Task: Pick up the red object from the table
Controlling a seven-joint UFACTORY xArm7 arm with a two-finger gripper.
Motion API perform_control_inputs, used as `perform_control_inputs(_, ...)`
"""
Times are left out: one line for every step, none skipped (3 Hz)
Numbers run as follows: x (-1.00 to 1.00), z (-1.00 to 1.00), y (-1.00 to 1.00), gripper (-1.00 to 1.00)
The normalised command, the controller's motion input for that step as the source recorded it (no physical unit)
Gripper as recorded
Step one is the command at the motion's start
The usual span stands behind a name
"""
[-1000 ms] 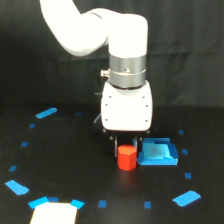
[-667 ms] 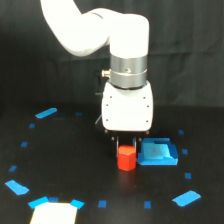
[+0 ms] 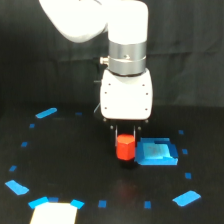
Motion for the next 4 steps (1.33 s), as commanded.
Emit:
perform_control_inputs(-0.1, 1.0, 0.41, -1.0)
perform_control_inputs(-0.04, 0.99, 0.06, -1.0)
perform_control_inputs(0.11, 1.0, 0.07, -0.7)
perform_control_inputs(-0.05, 1.0, 0.52, -0.66)
